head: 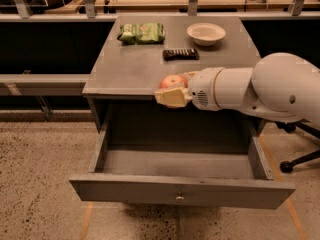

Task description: Place apple into top drawer

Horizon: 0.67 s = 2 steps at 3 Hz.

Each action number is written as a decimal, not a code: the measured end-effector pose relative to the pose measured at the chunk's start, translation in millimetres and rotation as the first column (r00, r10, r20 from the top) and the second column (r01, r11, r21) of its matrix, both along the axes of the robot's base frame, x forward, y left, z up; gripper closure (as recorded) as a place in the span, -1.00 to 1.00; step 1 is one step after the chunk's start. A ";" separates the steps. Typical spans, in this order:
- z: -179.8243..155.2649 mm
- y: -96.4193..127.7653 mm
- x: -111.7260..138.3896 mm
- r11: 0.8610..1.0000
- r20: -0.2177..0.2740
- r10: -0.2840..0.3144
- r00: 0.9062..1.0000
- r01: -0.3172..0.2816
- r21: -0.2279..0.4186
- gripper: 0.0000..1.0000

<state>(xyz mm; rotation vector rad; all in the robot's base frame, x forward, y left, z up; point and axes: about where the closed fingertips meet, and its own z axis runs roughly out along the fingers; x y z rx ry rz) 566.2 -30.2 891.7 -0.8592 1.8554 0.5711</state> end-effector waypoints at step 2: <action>-58.8 -3.8 -22.4 0.989 -0.049 0.134 0.990 -0.130 0.071 1.00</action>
Offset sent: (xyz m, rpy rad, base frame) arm -0.0390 -0.0143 -0.0998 0.0951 0.0807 0.2337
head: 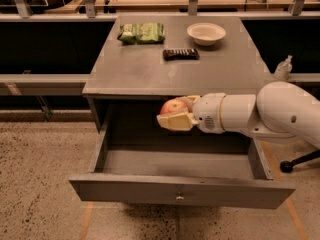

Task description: Place apple into top drawer

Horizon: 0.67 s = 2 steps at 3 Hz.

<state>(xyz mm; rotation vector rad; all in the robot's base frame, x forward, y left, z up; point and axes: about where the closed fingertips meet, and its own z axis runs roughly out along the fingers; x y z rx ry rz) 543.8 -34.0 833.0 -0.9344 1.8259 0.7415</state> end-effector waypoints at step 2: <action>-80.6 -10.8 13.3 0.993 -0.011 0.111 0.994 -0.112 -0.037 1.00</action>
Offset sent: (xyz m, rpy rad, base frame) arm 0.0329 -0.0149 -0.1394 -0.0804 0.0113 0.2057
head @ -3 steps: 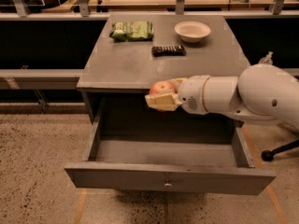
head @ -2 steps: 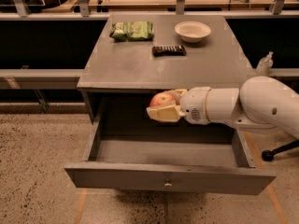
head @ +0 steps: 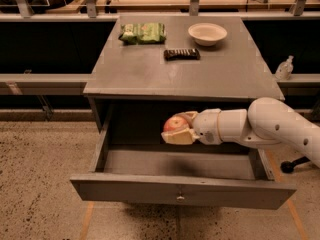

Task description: Place apple into top drawer

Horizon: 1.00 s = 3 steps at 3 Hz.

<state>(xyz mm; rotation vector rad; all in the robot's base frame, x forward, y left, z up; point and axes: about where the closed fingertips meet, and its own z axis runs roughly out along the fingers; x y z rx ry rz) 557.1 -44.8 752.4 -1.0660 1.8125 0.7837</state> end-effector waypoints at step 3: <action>-94.7 3.9 7.1 0.983 0.018 0.078 0.997 -0.074 -0.167 0.17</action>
Offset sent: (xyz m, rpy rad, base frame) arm 0.0129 0.0005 -0.1150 -0.1896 -0.0385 0.0951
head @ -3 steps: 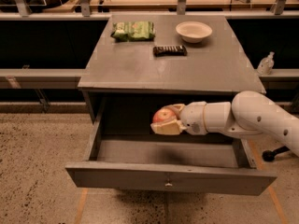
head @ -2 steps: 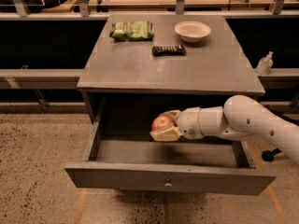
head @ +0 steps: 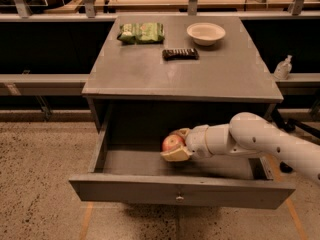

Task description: Place apple into top drawer

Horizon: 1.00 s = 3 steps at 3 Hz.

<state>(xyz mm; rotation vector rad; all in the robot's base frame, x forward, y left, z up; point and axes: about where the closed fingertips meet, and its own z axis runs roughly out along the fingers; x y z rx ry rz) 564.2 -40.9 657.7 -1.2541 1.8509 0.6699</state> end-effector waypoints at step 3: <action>12.8 1.3 3.9 0.994 -0.034 -0.104 0.994 0.106 0.041 -0.85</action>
Offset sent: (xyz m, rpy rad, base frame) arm 0.0052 -0.0010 0.0030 0.0296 0.0264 -0.1300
